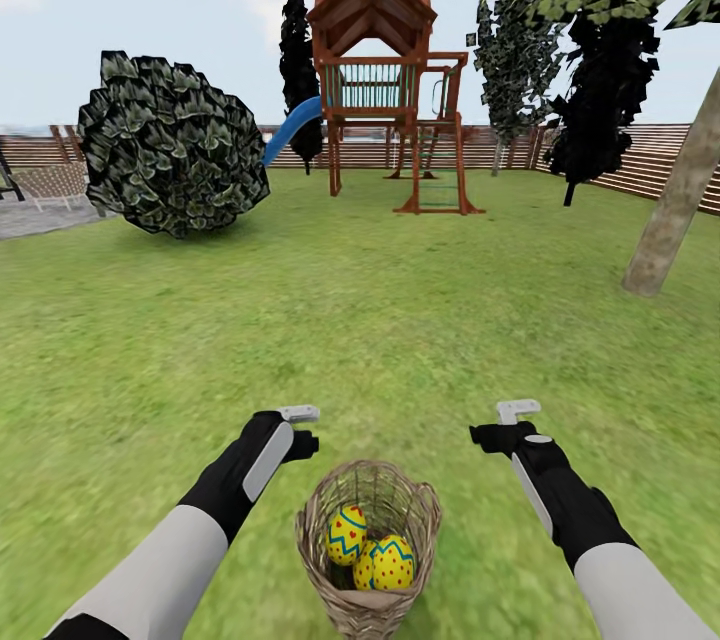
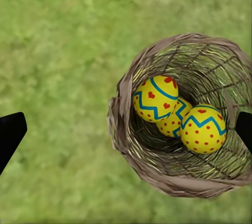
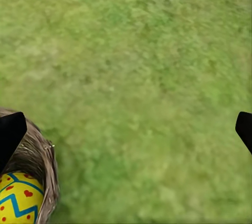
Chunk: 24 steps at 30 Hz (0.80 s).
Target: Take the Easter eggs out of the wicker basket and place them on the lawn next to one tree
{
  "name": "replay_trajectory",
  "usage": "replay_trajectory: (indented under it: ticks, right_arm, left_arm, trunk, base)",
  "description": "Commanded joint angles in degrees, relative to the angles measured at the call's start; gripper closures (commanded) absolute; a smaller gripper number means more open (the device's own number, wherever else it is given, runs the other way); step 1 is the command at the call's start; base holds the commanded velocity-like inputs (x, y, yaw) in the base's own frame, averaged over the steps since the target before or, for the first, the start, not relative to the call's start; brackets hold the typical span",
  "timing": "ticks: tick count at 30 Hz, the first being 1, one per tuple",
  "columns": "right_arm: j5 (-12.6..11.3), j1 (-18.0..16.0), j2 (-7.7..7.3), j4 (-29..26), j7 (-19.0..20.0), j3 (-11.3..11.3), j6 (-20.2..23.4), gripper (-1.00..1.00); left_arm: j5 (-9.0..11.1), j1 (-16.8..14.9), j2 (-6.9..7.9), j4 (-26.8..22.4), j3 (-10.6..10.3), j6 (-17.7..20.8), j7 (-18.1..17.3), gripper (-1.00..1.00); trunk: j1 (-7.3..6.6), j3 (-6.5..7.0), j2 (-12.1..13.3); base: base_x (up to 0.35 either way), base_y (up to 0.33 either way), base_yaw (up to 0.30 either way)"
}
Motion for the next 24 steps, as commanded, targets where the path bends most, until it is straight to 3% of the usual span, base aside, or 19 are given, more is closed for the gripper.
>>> replay_trajectory:
  ticks: [1, 24]
  right_arm:
    - [0.21, -0.03, -0.05, -0.09, 0.06, 0.15, 0.34, -1.0]
    - [0.65, -0.03, 0.17, 0.16, -0.1, 0.33, 0.18, -1.0]
  left_arm:
    - [0.62, -0.04, 0.03, -0.07, -0.14, 0.06, 0.58, -1.0]
    - [0.58, -0.04, 0.04, 0.17, 0.84, -0.13, 0.68, -1.0]
  trunk:
    - [0.22, -0.25, -0.45]
    - [5.28, -4.37, -9.68]
  base:
    - [0.0, 0.0, 0.0]
    - [0.0, 0.0, 0.0]
